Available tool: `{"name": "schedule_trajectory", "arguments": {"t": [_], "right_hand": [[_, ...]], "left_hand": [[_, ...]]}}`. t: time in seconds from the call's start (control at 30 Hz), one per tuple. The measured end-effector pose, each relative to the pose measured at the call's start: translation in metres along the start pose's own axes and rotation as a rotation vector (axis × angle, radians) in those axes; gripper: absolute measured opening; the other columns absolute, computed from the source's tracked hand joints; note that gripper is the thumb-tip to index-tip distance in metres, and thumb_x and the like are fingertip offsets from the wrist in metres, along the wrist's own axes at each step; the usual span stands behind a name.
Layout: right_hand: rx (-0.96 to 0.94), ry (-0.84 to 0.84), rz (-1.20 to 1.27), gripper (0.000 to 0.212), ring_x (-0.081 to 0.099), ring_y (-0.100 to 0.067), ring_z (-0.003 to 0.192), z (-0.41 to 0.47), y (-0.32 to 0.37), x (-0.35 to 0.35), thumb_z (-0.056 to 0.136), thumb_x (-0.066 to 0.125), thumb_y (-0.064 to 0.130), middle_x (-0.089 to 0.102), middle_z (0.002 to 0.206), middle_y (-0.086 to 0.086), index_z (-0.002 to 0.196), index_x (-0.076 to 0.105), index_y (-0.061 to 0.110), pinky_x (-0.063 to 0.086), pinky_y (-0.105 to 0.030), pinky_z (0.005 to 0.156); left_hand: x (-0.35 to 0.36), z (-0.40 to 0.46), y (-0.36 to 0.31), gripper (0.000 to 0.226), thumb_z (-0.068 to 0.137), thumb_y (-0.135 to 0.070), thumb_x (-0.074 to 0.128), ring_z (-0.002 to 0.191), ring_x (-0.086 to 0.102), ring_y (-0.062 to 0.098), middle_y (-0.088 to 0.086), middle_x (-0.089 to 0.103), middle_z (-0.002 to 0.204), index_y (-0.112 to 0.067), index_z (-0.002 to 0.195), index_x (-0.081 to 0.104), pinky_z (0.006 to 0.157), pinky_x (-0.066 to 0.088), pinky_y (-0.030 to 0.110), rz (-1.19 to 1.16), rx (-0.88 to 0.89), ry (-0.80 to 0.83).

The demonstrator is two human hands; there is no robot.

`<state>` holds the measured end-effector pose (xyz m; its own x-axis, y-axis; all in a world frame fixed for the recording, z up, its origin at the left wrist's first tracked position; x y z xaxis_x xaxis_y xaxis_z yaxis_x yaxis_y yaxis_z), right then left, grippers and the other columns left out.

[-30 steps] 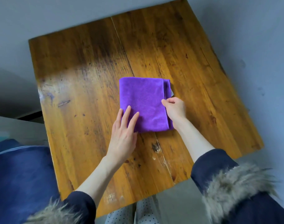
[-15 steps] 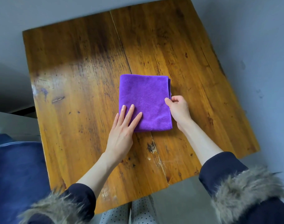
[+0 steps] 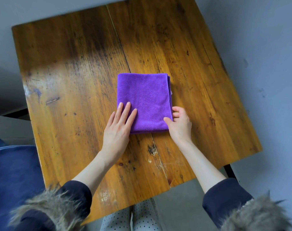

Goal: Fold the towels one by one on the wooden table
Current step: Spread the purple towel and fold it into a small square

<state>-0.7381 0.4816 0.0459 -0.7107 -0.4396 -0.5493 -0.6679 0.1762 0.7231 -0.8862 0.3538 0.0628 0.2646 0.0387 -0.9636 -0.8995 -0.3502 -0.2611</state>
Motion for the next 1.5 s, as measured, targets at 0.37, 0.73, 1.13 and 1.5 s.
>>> {"name": "schedule_trajectory", "arguments": {"t": [0.37, 0.73, 1.13, 1.5], "right_hand": [[-0.768, -0.044, -0.783, 0.05, 0.015, -0.029, 0.143, 0.002, 0.075, 0.039, 0.098, 0.037, 0.027, 0.022, 0.153, -0.014, 0.143, 0.032, 0.008, 0.007, -0.049, 0.115], [-0.704, -0.013, -0.805, 0.055, 0.007, -0.021, 0.145, 0.063, 0.065, 0.053, 0.099, 0.023, 0.04, 0.017, 0.156, -0.007, 0.147, 0.02, 0.013, 0.001, -0.048, 0.117], [-0.761, -0.029, -0.705, 0.055, 0.016, -0.025, 0.143, -0.007, 0.044, 0.049, 0.096, 0.03, 0.035, 0.024, 0.153, -0.012, 0.144, 0.03, 0.007, 0.007, -0.054, 0.115], [-0.624, 0.0, -0.468, 0.042, 0.029, -0.024, 0.138, -0.016, 0.036, 0.036, 0.096, 0.041, 0.023, 0.034, 0.148, -0.012, 0.136, 0.045, 0.008, 0.027, -0.041, 0.113]], "left_hand": [[-0.013, 0.028, 0.004, 0.057, 0.091, -0.029, 0.035, 0.144, -0.006, 0.019, 0.004, 0.007, 0.157, -0.015, 0.146, 0.027, 0.117, 0.001, 0.043, -0.213, 0.019, 0.013], [0.005, 0.098, 0.022, 0.057, 0.093, -0.041, 0.034, 0.144, 0.013, 0.028, 0.008, 0.024, 0.154, -0.015, 0.144, 0.033, 0.116, 0.006, 0.045, 0.015, 0.031, -0.06], [0.013, 0.032, -0.003, 0.052, 0.095, -0.036, 0.03, 0.144, 0.012, 0.026, 0.009, 0.021, 0.154, -0.02, 0.145, 0.03, 0.115, 0.011, 0.051, -0.007, 0.0, -0.057], [0.009, 0.02, -0.001, 0.047, 0.096, -0.029, 0.03, 0.143, 0.019, 0.025, 0.009, 0.03, 0.151, -0.014, 0.139, 0.04, 0.114, 0.016, 0.046, -0.191, -0.029, -0.034]]}}
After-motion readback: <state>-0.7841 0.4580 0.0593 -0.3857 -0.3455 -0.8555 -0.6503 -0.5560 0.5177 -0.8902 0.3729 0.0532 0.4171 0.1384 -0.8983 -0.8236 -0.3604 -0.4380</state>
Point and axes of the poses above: each hand's wrist, its own z-axis towards the middle knuckle, its own x-axis out of the palm, y = z × x, the point moved 8 cm from there along z, towards the middle knuckle
